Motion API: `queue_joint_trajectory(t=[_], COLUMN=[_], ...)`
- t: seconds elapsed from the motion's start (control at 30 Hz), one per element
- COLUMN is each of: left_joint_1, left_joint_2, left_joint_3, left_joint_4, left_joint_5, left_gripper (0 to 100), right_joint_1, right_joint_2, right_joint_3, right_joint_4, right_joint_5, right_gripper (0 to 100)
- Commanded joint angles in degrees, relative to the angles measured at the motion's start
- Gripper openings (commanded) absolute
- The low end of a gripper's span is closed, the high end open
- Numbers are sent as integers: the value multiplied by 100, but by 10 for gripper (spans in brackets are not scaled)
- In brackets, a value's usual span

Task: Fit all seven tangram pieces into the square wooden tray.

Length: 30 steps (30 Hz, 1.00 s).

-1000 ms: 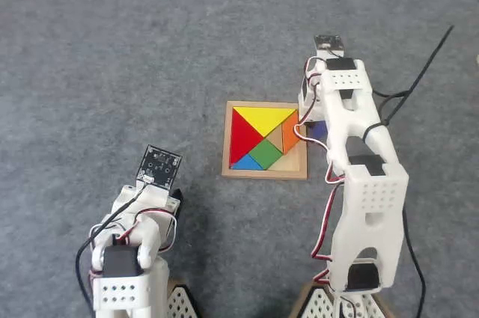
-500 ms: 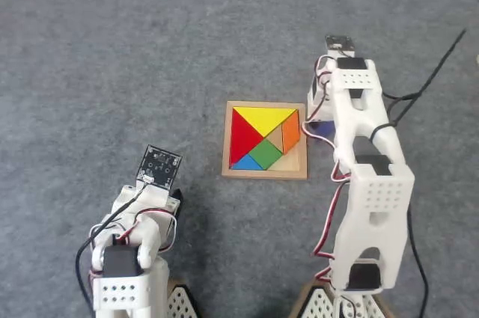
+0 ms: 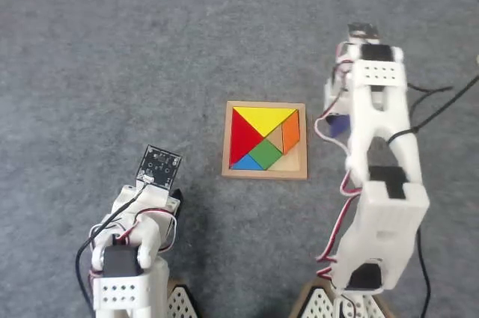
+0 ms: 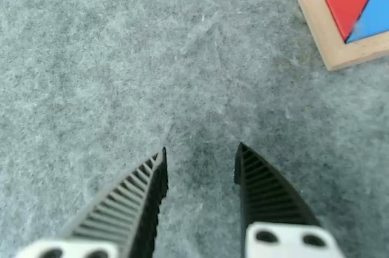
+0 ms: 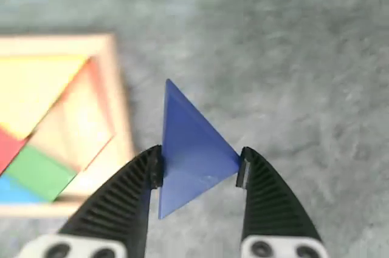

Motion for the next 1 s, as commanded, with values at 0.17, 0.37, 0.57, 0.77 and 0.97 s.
queue_joint_trajectory(t=[0.17, 0.37, 0.57, 0.77, 0.97], left_joint_1=[-35, -35, -35, -35, -35], left_joint_2=[-70, -70, -70, -70, -70], left_joint_3=[-48, -48, -48, -48, -48], left_joint_4=[44, 44, 44, 44, 44], left_joint_5=[-53, -53, -53, -53, -53], left_gripper=[170, 170, 170, 170, 170], right_joint_1=[-1033, -1270, -1640, -1727, -1921], right_joint_2=[-945, -954, -945, -945, -945], right_joint_3=[686, 1521, 1521, 1530, 1547], right_joint_4=[233, -523, -576, -646, -637], right_joint_5=[-1662, -2066, -3007, -4264, -4440], right_gripper=[83, 84, 100, 144, 147])
